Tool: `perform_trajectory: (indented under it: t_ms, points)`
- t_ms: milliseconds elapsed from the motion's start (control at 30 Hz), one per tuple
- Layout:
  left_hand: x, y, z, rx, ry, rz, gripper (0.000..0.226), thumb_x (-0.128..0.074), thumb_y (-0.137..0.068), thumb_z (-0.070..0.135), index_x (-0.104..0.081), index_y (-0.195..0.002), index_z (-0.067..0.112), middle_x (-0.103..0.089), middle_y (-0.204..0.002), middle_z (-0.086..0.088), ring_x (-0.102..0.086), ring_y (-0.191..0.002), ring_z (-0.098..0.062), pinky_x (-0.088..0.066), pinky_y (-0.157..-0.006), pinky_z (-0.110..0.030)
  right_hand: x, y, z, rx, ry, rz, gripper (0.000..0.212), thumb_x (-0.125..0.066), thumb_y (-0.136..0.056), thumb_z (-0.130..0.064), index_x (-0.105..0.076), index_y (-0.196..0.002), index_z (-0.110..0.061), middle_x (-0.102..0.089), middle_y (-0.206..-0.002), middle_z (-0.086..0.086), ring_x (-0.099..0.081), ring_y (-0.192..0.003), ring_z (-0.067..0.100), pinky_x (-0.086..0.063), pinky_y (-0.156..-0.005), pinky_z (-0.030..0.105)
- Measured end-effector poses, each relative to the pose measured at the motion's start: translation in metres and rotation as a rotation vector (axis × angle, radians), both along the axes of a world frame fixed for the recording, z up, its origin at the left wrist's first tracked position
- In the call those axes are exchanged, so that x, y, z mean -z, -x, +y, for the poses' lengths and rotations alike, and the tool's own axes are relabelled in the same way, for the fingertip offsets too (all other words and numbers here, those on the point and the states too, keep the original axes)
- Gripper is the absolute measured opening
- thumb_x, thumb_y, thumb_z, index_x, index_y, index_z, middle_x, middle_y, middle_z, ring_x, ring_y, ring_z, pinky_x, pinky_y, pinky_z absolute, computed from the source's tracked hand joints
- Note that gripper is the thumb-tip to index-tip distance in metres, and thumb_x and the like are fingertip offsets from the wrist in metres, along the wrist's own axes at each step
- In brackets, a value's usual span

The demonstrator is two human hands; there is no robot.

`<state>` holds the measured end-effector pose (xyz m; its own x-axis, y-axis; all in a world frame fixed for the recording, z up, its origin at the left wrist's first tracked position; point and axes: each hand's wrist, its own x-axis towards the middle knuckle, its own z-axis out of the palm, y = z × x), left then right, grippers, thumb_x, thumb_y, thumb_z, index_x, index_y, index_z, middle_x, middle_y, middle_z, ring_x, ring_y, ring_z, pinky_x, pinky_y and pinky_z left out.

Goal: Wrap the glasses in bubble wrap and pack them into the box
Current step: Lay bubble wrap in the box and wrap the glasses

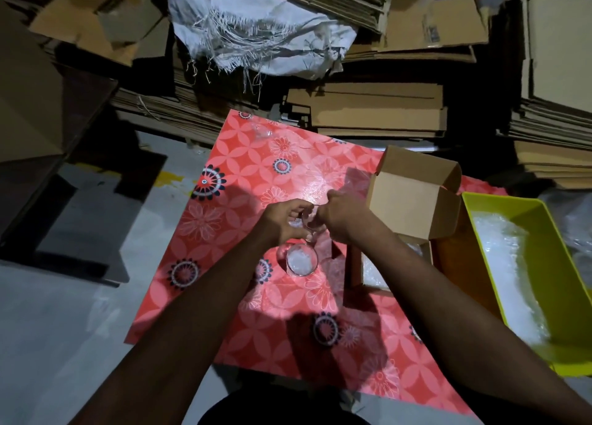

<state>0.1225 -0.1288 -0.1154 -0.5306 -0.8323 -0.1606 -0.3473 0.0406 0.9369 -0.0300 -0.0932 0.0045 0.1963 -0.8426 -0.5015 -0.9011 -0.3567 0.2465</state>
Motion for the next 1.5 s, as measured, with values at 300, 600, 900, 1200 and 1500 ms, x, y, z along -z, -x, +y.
perform_trajectory:
  t_ms: [300,600,900,1200,1500]
  points:
    - [0.012,0.002,0.001,0.025,0.051,-0.015,0.075,-0.097,-0.054,0.025,-0.068,-0.123,0.03,-0.073,-0.114,0.009,-0.068,-0.104,-0.008,-0.055,-0.097,-0.036,0.026,0.0,-0.007,0.089,-0.277,0.149,0.072,-0.086,-0.072,-0.04,-0.056,-0.137,-0.038,-0.068,-0.125,-0.004,-0.066,-0.11,0.022,-0.051,-0.081,0.028]
    - [0.006,0.008,0.008,0.03,0.042,-0.006,0.072,-0.096,-0.057,0.014,-0.069,-0.123,0.022,-0.074,-0.111,0.004,-0.069,-0.103,-0.014,-0.054,-0.094,-0.026,0.012,0.014,0.004,0.129,-0.249,0.037,0.068,-0.076,-0.079,-0.027,-0.052,-0.143,-0.036,-0.065,-0.128,0.002,-0.063,-0.113,0.022,-0.055,-0.088,0.029]
    - [-0.023,0.006,0.015,0.095,0.067,-0.1,0.069,-0.091,-0.06,0.016,-0.067,-0.125,0.022,-0.072,-0.114,0.008,-0.068,-0.104,-0.006,-0.055,-0.094,-0.025,0.02,0.02,0.023,0.095,-0.161,-0.049,0.054,-0.072,-0.081,-0.029,-0.059,-0.134,-0.027,-0.062,-0.116,0.005,-0.05,-0.116,0.023,-0.045,-0.078,0.031]
    - [-0.058,0.023,0.02,0.024,0.122,-0.27,0.059,-0.061,-0.079,0.0,-0.056,-0.133,0.022,-0.066,-0.124,-0.009,-0.063,-0.105,-0.019,-0.048,-0.082,-0.02,-0.008,0.123,0.095,0.239,0.342,-0.582,0.046,-0.062,-0.079,-0.019,-0.068,-0.123,-0.032,-0.072,-0.114,-0.006,-0.056,-0.11,0.02,-0.055,-0.079,0.034]
    - [-0.081,0.134,0.096,-0.021,0.215,-0.079,0.054,-0.057,-0.079,0.007,-0.057,-0.132,0.007,-0.064,-0.109,-0.004,-0.06,-0.098,-0.012,-0.042,-0.078,-0.003,0.031,0.333,0.2,1.122,0.646,-0.527,0.033,-0.06,-0.085,-0.031,-0.07,-0.111,-0.013,-0.073,-0.11,0.014,-0.066,-0.103,0.035,-0.051,-0.085,0.036]
